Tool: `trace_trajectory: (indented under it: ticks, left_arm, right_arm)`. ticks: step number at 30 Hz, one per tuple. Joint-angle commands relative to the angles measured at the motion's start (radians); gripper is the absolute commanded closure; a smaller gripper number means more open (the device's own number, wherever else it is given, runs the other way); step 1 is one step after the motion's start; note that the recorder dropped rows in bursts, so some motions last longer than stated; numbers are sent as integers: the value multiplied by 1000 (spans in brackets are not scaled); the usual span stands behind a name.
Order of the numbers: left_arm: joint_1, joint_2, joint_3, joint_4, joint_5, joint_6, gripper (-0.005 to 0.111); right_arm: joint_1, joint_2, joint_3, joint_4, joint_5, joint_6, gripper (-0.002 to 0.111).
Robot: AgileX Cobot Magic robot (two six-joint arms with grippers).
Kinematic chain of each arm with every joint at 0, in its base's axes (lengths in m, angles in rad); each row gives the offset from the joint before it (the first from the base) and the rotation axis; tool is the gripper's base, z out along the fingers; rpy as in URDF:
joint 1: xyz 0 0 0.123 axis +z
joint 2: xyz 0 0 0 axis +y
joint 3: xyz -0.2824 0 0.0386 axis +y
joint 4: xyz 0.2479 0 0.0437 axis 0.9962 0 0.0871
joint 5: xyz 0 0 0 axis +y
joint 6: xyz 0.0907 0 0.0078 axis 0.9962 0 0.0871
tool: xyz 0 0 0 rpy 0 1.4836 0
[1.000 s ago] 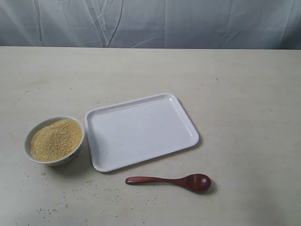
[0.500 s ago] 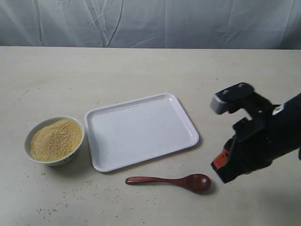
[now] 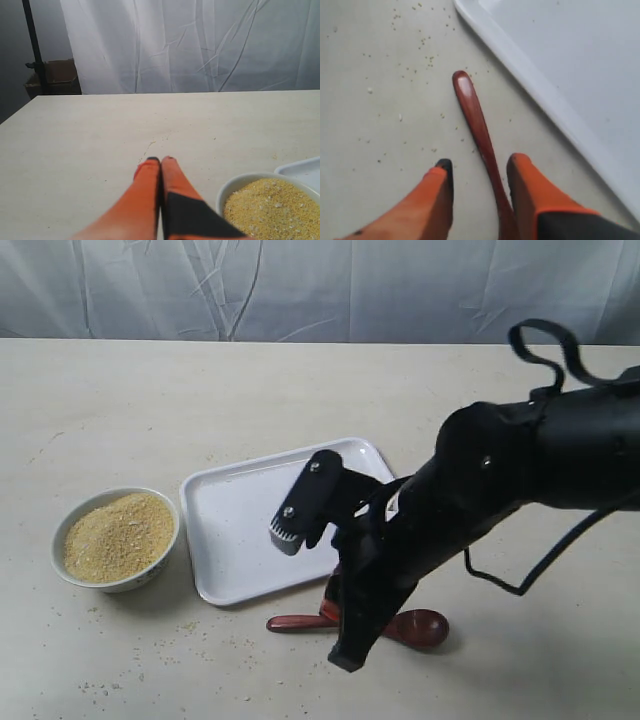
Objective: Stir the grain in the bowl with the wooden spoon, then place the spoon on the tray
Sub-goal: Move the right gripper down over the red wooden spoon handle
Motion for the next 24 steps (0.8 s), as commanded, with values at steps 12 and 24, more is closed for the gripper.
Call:
trace_trajectory:
  ticks: [12, 24]
  left_arm:
    - [1, -5, 5, -2, -5, -1, 106]
    - [1, -5, 5, -2, -5, -1, 106]
  right_arm:
    - [77, 168, -11, -93, -143, -8, 67]
    - [81, 196, -11, -93, -182, -8, 72]
